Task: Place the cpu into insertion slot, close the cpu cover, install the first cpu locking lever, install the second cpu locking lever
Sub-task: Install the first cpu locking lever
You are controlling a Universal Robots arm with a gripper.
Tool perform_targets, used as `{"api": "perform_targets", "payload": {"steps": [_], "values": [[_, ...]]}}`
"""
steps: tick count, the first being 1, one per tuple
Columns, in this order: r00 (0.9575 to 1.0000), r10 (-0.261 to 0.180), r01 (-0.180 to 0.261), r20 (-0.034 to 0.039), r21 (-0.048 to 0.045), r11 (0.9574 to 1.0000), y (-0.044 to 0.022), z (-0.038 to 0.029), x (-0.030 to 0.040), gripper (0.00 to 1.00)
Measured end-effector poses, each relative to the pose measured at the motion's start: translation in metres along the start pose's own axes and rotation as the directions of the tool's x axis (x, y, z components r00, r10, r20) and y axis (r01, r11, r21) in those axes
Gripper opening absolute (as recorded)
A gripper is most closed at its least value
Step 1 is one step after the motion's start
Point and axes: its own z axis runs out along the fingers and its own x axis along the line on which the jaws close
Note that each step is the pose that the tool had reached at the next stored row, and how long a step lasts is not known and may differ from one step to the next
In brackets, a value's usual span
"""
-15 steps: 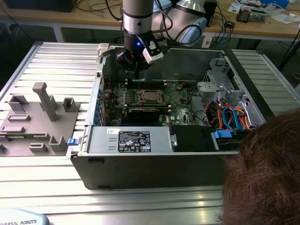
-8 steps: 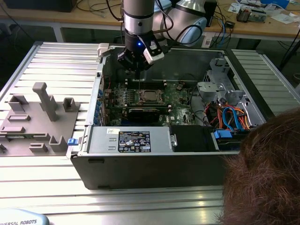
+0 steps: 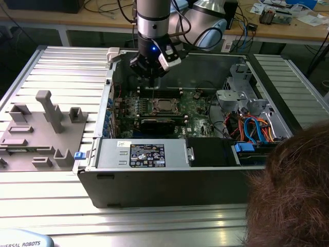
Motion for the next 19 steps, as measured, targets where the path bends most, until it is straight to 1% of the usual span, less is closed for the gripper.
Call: {"api": "perform_targets", "payload": {"steps": [19], "values": [[1.0000,0.000,0.000,0.0000,0.0000,1.0000,-0.0004,0.0010,-0.0047,0.11]]}}
